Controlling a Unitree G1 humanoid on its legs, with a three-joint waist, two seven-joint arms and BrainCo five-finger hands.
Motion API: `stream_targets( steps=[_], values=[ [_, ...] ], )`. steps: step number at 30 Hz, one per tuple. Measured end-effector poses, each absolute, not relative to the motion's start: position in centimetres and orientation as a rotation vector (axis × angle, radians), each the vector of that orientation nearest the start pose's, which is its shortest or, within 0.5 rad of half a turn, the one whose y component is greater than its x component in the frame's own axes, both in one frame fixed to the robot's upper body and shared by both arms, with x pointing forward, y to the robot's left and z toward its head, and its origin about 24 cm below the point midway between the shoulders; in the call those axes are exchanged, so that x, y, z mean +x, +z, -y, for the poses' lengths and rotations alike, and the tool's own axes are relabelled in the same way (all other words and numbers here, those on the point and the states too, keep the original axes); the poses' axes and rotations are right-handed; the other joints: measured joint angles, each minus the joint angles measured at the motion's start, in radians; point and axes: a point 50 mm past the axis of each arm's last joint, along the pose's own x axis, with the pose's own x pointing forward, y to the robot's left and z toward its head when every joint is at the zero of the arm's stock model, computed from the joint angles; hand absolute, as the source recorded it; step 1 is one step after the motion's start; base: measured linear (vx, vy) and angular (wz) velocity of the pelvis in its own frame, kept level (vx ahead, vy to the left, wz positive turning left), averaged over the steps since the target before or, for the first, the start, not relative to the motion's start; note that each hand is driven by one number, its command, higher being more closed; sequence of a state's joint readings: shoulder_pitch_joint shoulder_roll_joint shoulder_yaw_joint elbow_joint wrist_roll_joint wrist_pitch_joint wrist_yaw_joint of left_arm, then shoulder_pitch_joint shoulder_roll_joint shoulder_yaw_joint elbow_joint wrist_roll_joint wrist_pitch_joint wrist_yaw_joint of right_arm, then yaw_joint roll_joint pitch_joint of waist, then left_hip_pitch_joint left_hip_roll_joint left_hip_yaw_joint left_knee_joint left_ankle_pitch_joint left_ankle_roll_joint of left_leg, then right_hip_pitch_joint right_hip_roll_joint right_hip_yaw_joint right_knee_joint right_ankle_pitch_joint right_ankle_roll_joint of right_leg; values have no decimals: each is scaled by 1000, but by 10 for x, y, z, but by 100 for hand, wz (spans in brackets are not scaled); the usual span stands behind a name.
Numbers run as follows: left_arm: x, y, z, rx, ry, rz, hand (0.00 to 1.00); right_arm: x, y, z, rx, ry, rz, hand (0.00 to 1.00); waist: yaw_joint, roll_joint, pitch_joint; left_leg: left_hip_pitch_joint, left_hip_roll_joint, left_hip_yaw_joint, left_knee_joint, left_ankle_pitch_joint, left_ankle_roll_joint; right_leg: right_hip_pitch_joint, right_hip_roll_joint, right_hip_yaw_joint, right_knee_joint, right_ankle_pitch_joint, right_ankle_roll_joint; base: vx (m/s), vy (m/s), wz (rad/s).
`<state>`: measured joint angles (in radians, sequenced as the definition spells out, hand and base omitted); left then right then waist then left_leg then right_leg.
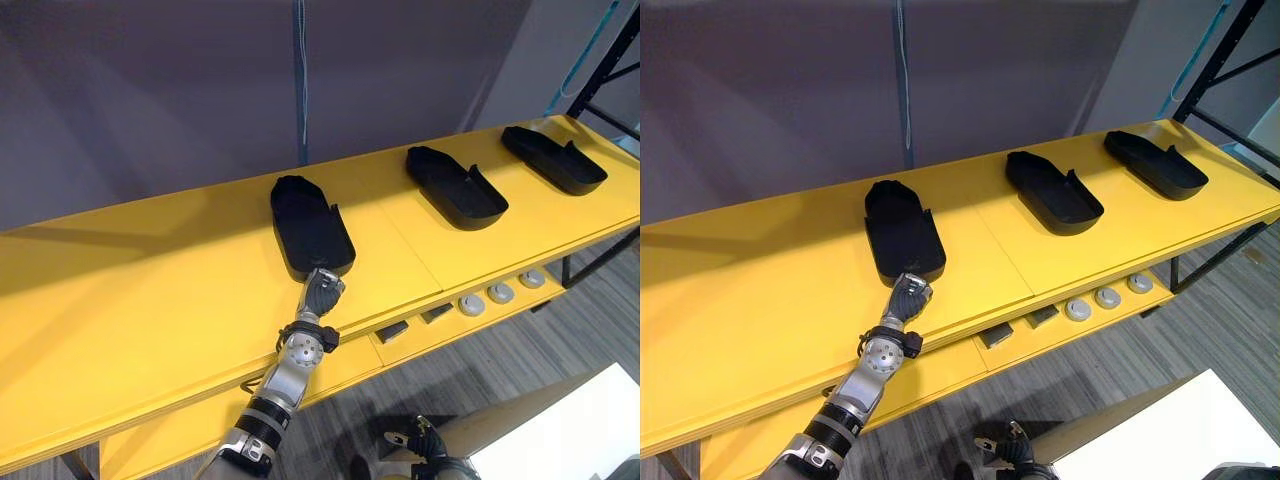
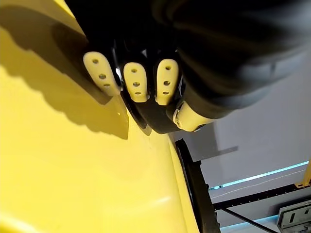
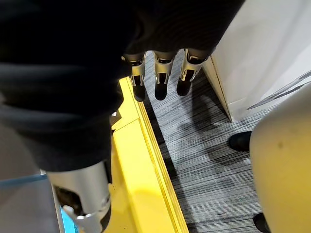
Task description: Walk over and take plastic housings, then place them on the shelf
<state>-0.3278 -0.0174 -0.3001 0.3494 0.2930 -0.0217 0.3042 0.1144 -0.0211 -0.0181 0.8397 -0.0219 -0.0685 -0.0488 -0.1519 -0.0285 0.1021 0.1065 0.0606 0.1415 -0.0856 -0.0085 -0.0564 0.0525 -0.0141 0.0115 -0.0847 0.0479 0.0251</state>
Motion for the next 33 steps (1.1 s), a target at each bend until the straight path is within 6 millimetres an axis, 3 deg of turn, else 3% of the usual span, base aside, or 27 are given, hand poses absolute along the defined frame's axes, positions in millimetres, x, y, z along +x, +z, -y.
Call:
stream_targets(
  steps=[6, 8, 9, 11, 15, 18, 20, 24, 26, 27, 28, 33],
  values=[
    [280, 108, -86, 195, 2, 352, 100, 129, -142, 168, -47, -94, -889, 0, 16, 3, 2, -1, -2, -19, 8, 0, 0, 9, -5, -18, 4, -5, 5, -5, -2, 9],
    [271, 127, -104, 161, 78, 444, 100, 128, -143, 171, -54, -96, -896, 0, 32, 7, 4, 0, -5, -35, 12, 0, 0, 16, -7, -25, 10, -11, 7, -24, -2, 20],
    [260, 138, -124, 149, 163, 509, 100, 127, -143, 173, -60, -97, -900, 0, 46, 12, 7, 1, -6, -39, 16, -2, 2, 14, -8, -27, 32, -25, 6, -22, -3, 12],
    [252, 143, -141, 152, 235, 541, 100, 125, -144, 175, -63, -98, -908, 0, 55, 13, 7, 3, -6, -46, 19, -3, 3, 15, -9, -33, 46, -34, 6, -13, -7, 13],
    [220, 145, -194, 169, 497, 579, 100, 121, -146, 176, -68, -99, -921, 0, 92, 11, 5, 4, -11, -78, 24, -2, 4, 18, -16, -62, 79, -60, 6, 5, -10, 24],
    [195, 126, -231, 173, 709, 495, 100, 118, -147, 177, -72, -99, -930, 0, 120, 9, 5, 3, -15, -99, 29, -2, 4, 19, -23, -84, 100, -77, 6, 12, -3, 23],
    [175, 100, -252, 137, 843, 366, 100, 116, -148, 177, -75, -98, -934, 0, 140, 6, 2, 3, -18, -116, 35, -4, 6, 21, -29, -105, 128, -97, 8, 10, -7, 26],
    [142, 49, -269, 110, 951, 100, 100, 111, -147, 174, -89, -85, -932, 0, 173, 0, -4, 17, -19, -121, 44, -14, 10, 30, -35, -117, 159, -121, 8, 6, -6, 8],
    [125, 6, -271, 120, 955, -141, 100, 114, -144, 170, -105, -58, -910, 0, 181, -2, -9, 16, -20, -119, 71, -44, 8, 36, -40, -128, 174, -133, 9, 0, 0, 0],
    [120, -5, -270, 117, 946, -199, 100, 114, -144, 169, -104, -54, -910, 0, 182, -4, -13, 16, -19, -116, 75, -51, 14, 36, -41, -128, 179, -136, 10, 0, 0, 0],
    [111, -27, -268, 102, 930, -318, 0, 114, -145, 166, -103, -41, -913, 0, 181, -7, -23, 16, -19, -111, 80, -56, 14, 36, -42, -128, 184, -141, 10, 0, 0, 0],
    [81, -93, -245, 40, 804, -694, 0, 119, -139, 149, -52, -28, -873, 0, 180, -10, -44, 17, -16, -92, 92, -53, 14, 39, -44, -125, 183, -143, 11, 21, 6, -4]
  ],
)
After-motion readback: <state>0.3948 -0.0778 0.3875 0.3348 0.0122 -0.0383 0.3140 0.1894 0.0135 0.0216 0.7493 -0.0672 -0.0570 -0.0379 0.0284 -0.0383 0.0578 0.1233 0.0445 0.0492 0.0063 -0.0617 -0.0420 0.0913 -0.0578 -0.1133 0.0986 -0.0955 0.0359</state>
